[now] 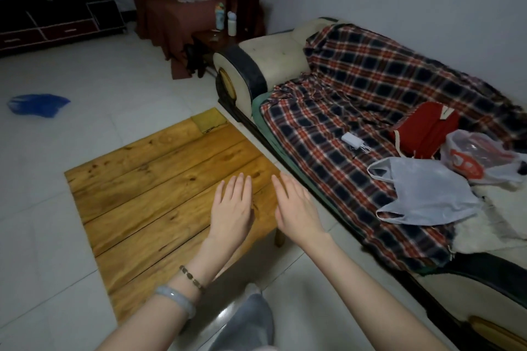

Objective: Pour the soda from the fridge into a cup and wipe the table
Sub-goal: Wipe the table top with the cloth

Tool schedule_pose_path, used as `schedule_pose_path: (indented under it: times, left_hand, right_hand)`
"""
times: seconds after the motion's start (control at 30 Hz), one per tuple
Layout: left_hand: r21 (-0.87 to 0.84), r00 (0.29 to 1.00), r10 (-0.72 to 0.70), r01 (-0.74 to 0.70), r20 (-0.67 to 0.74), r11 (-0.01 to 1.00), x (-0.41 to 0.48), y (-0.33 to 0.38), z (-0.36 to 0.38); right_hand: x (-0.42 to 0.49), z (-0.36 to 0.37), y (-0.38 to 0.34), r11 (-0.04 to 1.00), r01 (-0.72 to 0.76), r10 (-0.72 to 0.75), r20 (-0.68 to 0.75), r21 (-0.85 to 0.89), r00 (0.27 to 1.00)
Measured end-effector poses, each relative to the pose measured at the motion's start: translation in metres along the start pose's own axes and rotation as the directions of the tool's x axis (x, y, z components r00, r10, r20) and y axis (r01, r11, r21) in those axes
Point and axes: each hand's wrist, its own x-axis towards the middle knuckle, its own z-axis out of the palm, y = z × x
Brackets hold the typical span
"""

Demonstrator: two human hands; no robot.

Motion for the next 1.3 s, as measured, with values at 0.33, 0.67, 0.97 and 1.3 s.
schedule_pose_path:
  times: [0.33, 0.67, 0.97, 1.3]
  left_hand:
    - [0.049, 0.985, -0.156, 0.153, 0.069, 0.987, 0.125, -0.053, 0.031]
    - [0.14, 0.942, -0.308, 0.29, 0.136, 0.947, 0.184, -0.121, 0.064]
    - [0.187, 0.84, -0.496, 0.463, 0.219, 0.867, 0.252, -0.159, 0.126]
    - [0.18, 0.826, -0.515, 0.484, 0.229, 0.856, 0.333, -0.199, 0.208]
  right_hand:
    - [0.156, 0.023, 0.06, 0.989, 0.138, -0.141, 0.056, 0.056, 0.988]
    - [0.27, 0.069, 0.093, 0.948, 0.301, -0.313, 0.128, 0.104, 0.941]
    - [0.392, 0.14, 0.129, 0.897, 0.384, -0.426, 0.204, 0.217, 0.881]
    - [0.5, 0.227, 0.135, 0.845, 0.447, -0.518, 0.24, 0.294, 0.821]
